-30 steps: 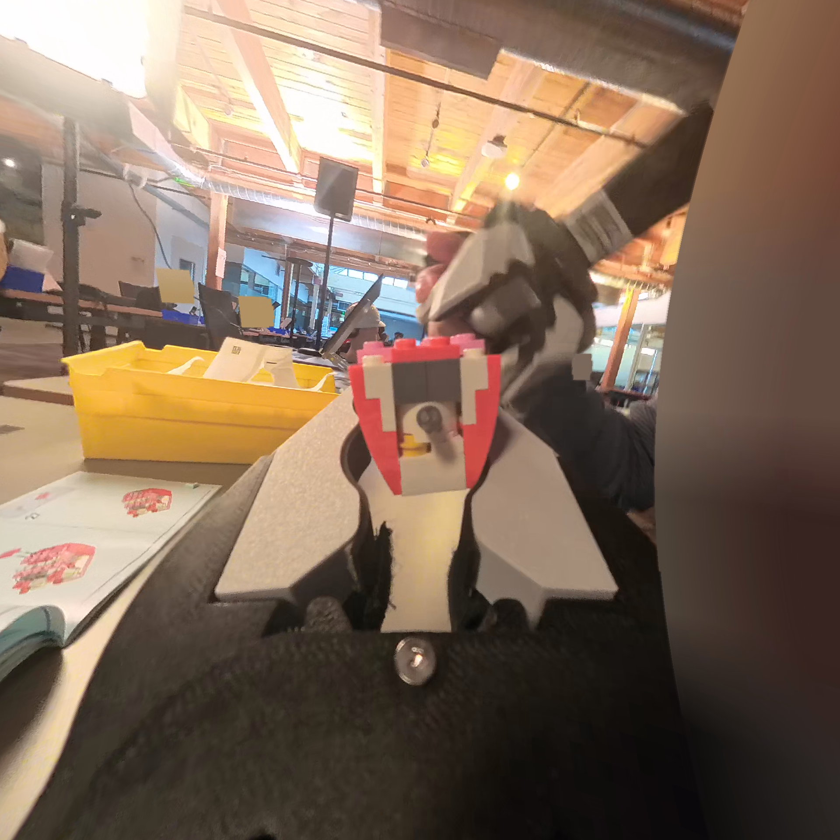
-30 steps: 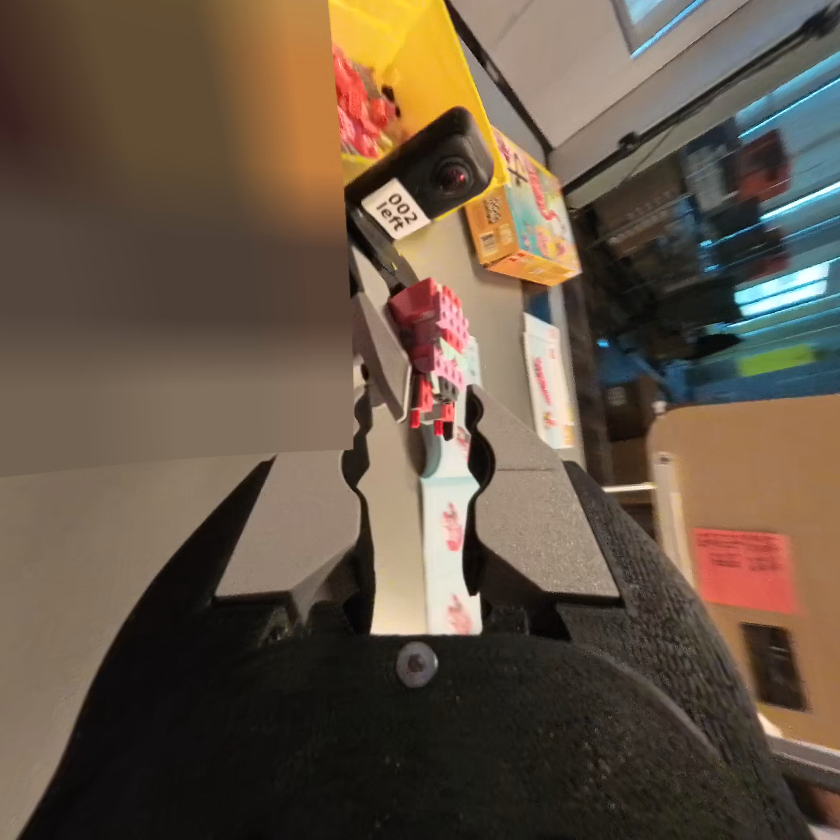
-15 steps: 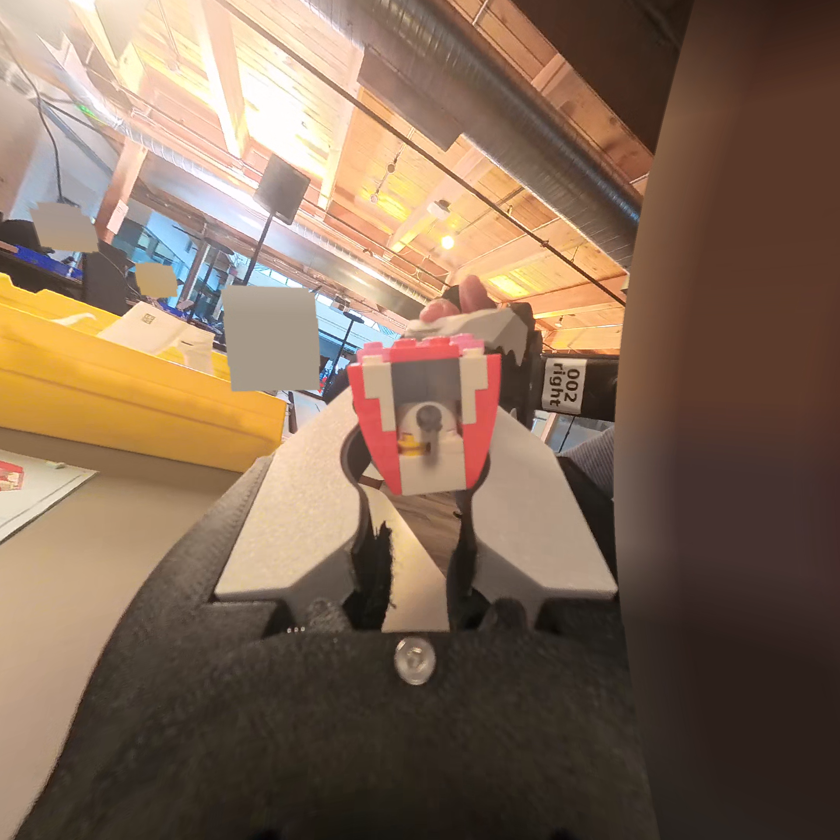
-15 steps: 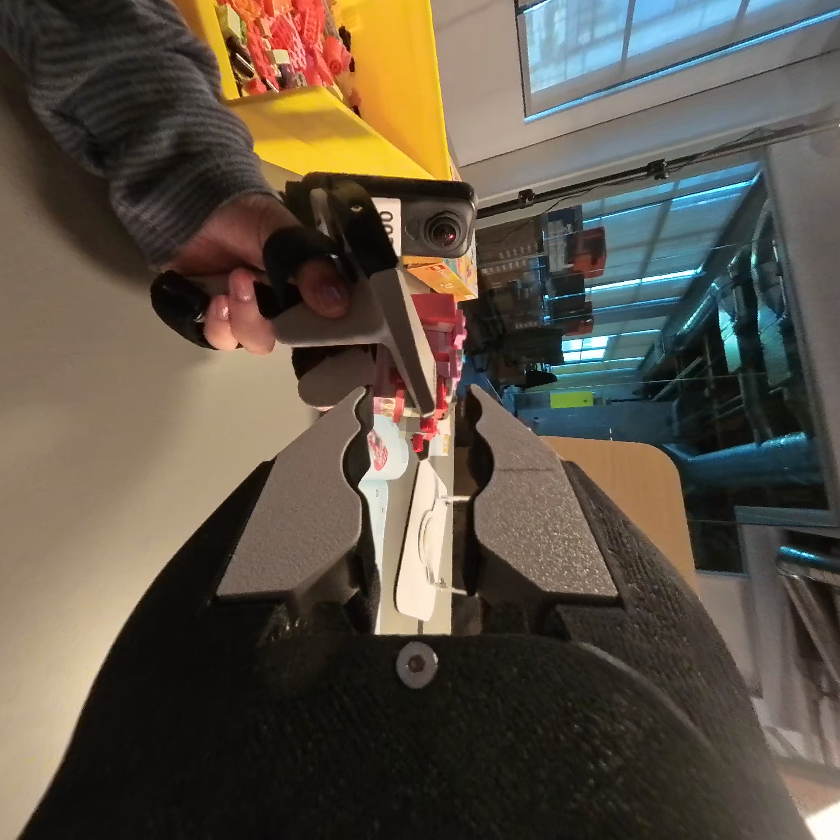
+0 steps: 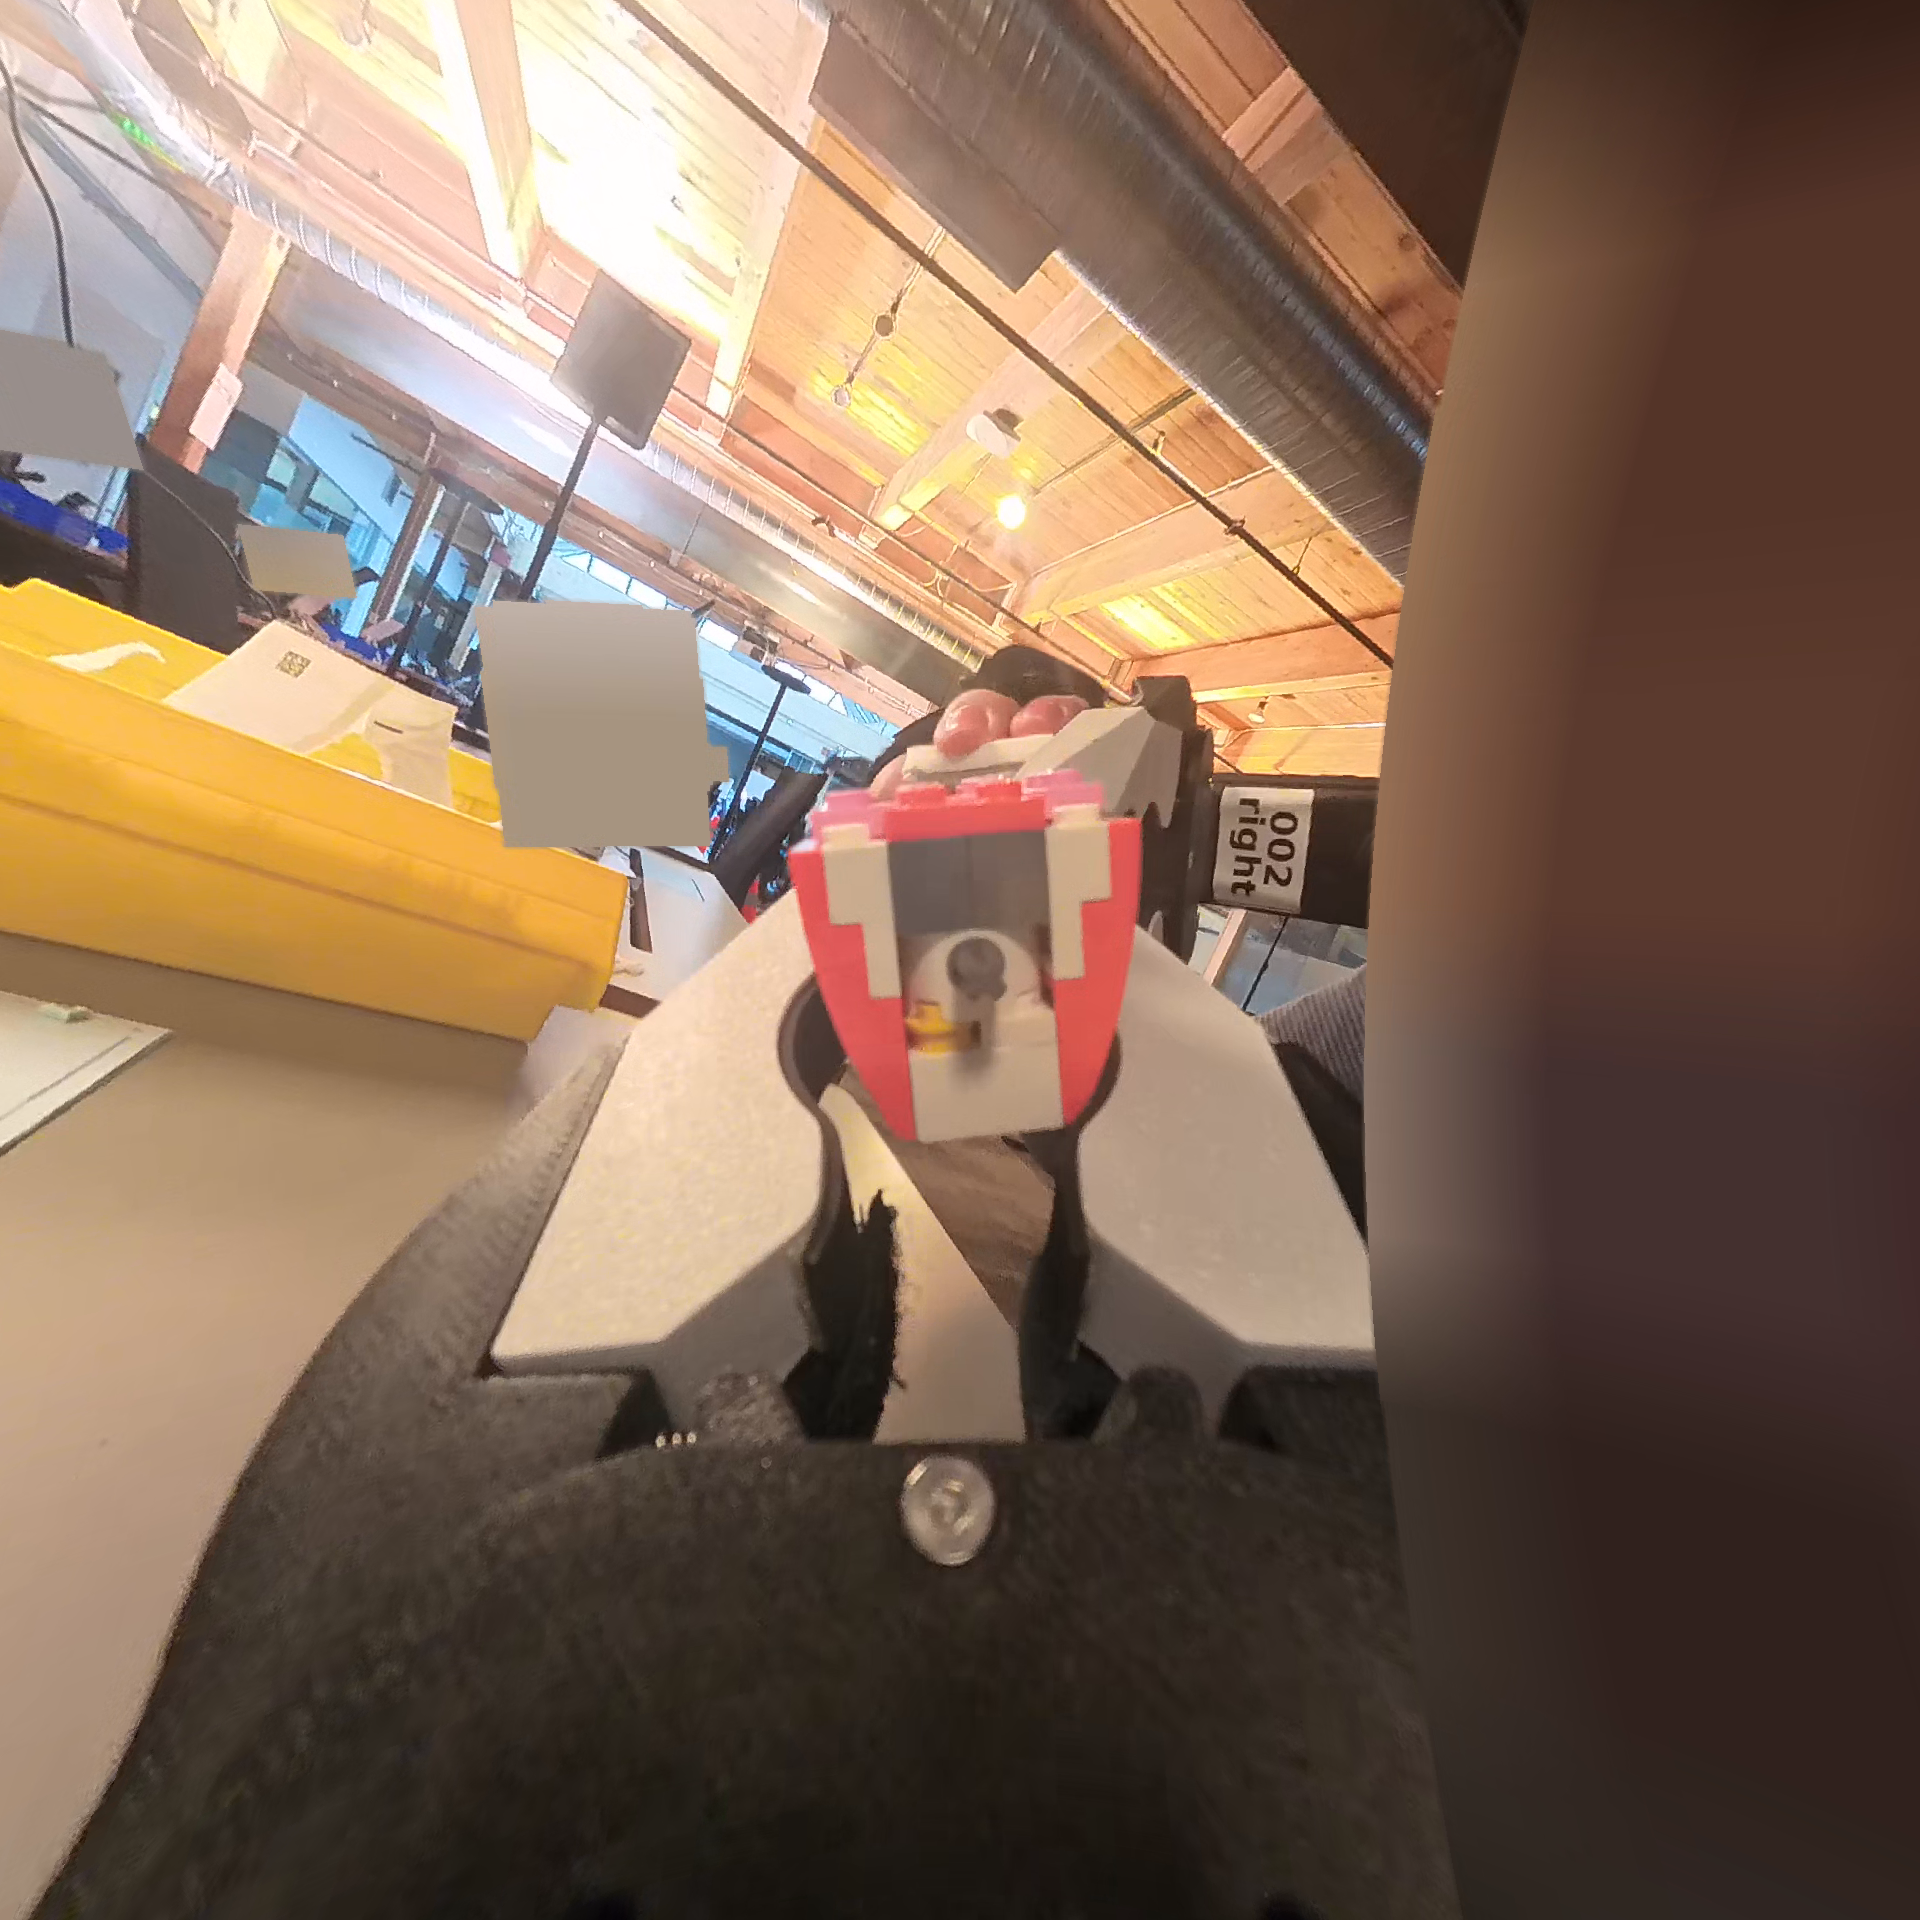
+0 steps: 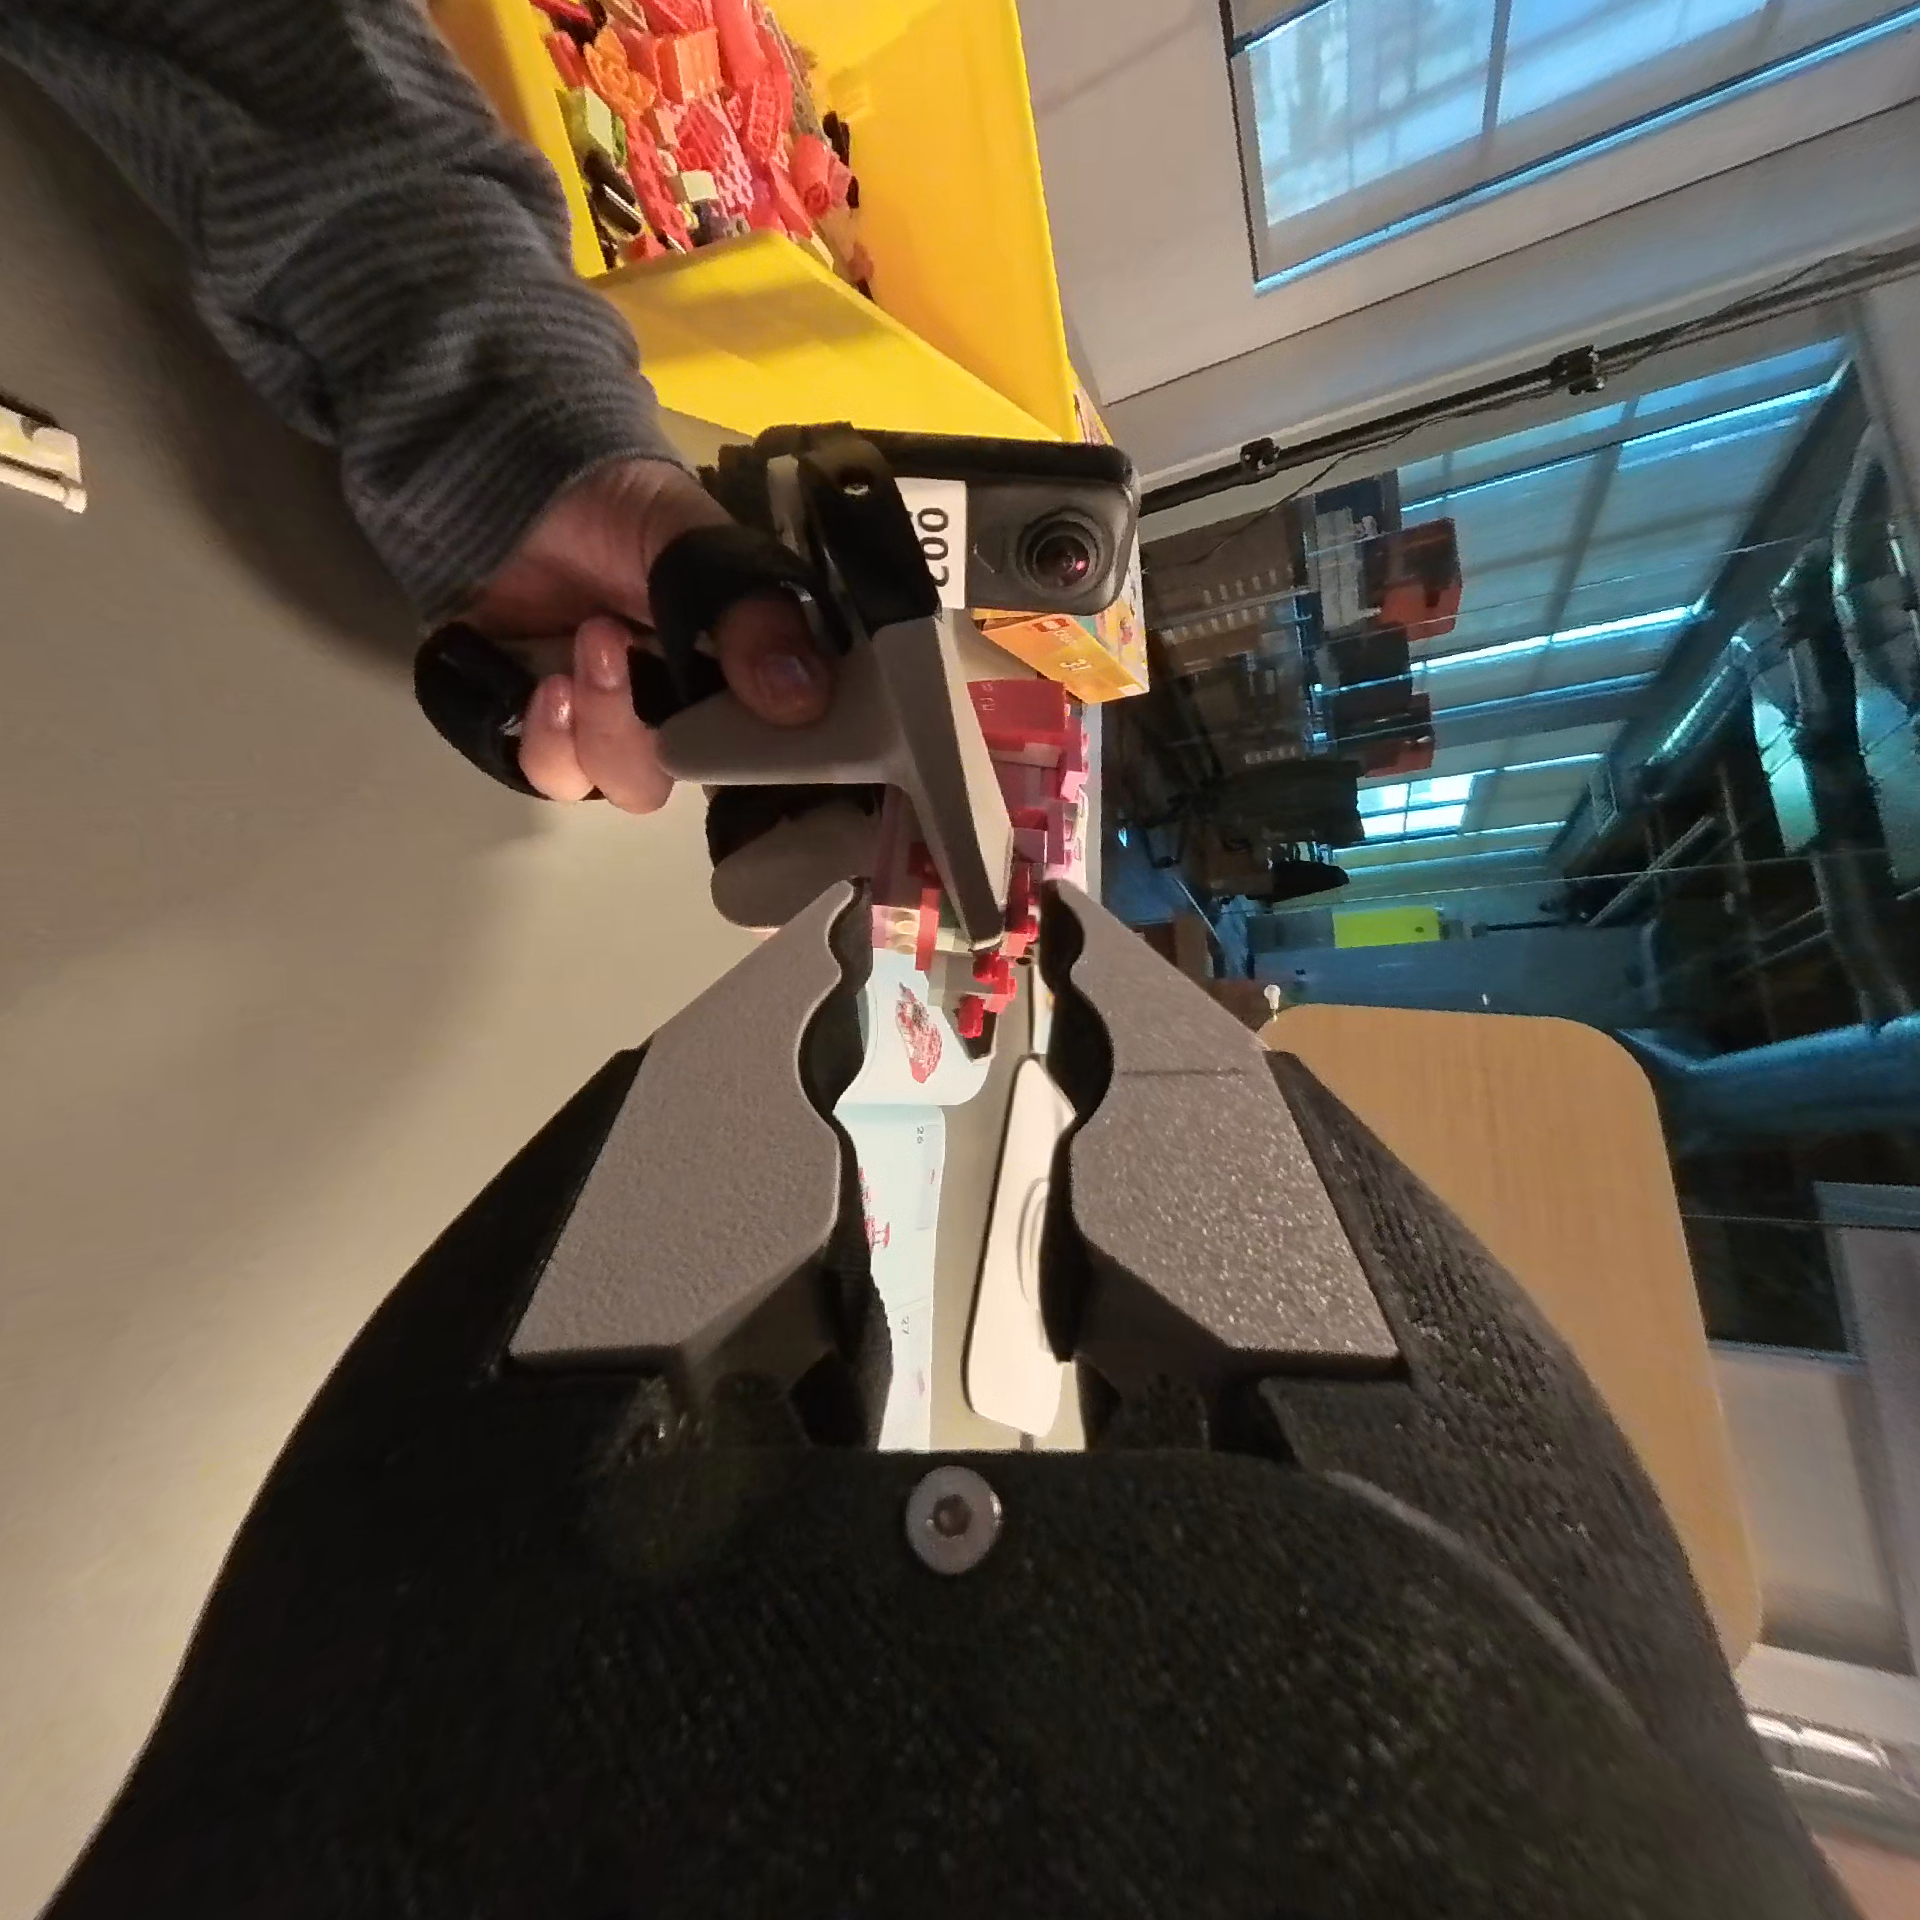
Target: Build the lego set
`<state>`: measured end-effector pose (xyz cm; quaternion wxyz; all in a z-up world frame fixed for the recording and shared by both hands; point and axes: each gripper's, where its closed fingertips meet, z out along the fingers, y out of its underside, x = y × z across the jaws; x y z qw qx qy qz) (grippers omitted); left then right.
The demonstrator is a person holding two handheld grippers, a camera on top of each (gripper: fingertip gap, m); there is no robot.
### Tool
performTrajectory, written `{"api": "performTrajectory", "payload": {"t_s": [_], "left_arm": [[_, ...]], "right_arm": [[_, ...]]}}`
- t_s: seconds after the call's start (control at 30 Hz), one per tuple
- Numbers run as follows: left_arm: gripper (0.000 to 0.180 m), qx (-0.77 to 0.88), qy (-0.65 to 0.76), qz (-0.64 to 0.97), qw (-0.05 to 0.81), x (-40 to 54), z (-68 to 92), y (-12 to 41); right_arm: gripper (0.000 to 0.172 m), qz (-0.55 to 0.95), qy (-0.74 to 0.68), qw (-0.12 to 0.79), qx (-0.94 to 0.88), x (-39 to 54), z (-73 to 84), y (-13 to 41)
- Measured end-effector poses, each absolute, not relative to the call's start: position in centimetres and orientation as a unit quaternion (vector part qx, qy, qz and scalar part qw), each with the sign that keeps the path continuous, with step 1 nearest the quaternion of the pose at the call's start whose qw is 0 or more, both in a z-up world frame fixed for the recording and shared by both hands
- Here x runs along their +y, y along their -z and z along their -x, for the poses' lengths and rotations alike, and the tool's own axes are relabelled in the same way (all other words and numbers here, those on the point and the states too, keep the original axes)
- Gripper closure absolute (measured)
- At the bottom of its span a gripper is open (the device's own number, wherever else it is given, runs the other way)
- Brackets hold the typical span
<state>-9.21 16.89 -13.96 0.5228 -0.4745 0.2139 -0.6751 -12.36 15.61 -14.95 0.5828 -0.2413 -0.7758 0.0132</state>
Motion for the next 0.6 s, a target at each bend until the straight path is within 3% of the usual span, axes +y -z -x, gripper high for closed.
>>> {"api": "performTrajectory", "payload": {"t_s": [0.53,0.6], "left_arm": [[0.144,0.227,0.670,0.491,0.508,16.94,8.71,14.66],[0.144,0.242,0.667,0.487,0.509,16.57,8.59,14.56]], "right_arm": [[0.146,0.274,-0.065,0.579,-0.765,15.51,11.88,15.22],[0.119,0.298,-0.107,0.575,-0.754,15.24,11.50,14.99]]}}
